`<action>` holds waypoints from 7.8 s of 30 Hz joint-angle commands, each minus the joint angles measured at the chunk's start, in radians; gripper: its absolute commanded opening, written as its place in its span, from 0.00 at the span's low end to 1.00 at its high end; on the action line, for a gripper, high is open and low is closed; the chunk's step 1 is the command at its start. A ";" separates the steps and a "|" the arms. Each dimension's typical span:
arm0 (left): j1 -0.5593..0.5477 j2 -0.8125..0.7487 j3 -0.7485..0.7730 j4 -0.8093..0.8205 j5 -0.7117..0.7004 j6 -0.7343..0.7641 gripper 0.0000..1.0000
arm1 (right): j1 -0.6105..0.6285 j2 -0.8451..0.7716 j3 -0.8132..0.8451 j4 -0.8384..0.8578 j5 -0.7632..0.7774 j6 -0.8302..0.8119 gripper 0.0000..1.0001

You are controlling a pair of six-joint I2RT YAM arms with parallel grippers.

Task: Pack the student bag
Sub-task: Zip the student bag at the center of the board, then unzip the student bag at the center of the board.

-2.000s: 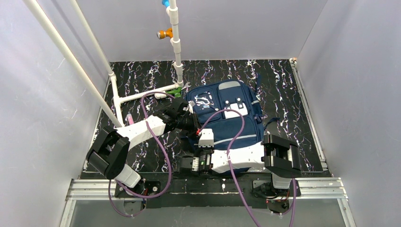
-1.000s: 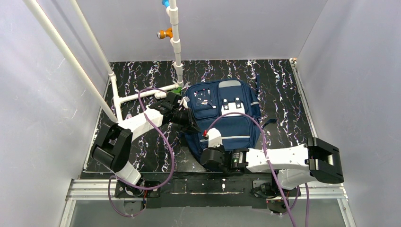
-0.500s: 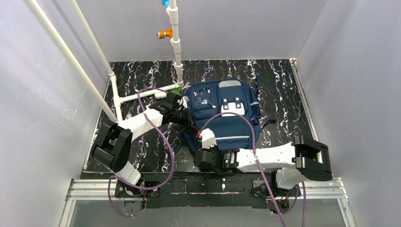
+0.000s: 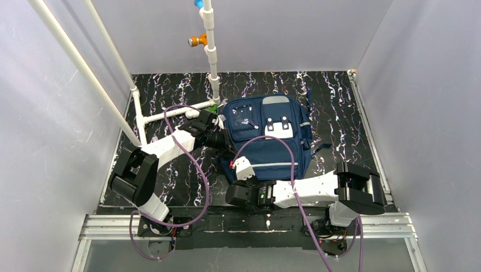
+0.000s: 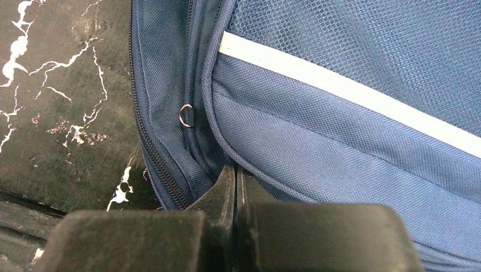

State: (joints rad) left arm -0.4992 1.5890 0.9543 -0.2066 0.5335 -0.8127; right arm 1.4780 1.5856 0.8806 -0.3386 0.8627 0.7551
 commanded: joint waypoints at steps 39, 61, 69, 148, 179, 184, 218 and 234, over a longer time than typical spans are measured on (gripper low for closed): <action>0.145 -0.202 -0.233 0.006 0.070 0.193 0.47 | -0.060 -0.129 0.053 0.191 -0.342 -0.123 0.56; 0.139 -0.308 -0.211 0.038 0.251 -0.067 0.00 | -0.055 -0.046 0.148 0.178 -0.188 -0.044 0.37; 0.139 -0.320 -0.212 0.032 0.249 -0.076 0.00 | -0.051 0.069 0.185 0.171 -0.090 -0.019 0.40; 0.364 -0.243 -0.130 -0.093 -0.071 0.179 0.00 | -0.252 -0.269 -0.020 -0.338 -0.387 -0.221 0.01; 0.371 -0.304 -0.233 -0.091 0.055 0.317 0.00 | -0.617 -0.431 0.081 -0.103 -0.318 -0.433 0.53; 0.262 -0.237 -0.227 -0.050 0.088 0.285 0.00 | -0.644 -0.455 0.044 0.052 -0.379 -0.367 0.96; -0.082 0.019 -0.007 -0.020 -0.064 0.212 0.30 | -0.992 -0.501 0.010 0.008 -0.739 -0.390 0.84; 0.172 -0.012 0.080 0.249 -0.009 0.015 0.59 | -0.753 0.238 0.740 -0.073 -0.625 -0.750 0.65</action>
State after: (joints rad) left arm -0.3202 1.5215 0.9672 -0.0452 0.5804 -0.7338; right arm 0.6907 1.7805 1.5322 -0.3962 0.1375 0.1074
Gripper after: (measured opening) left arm 0.589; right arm 0.662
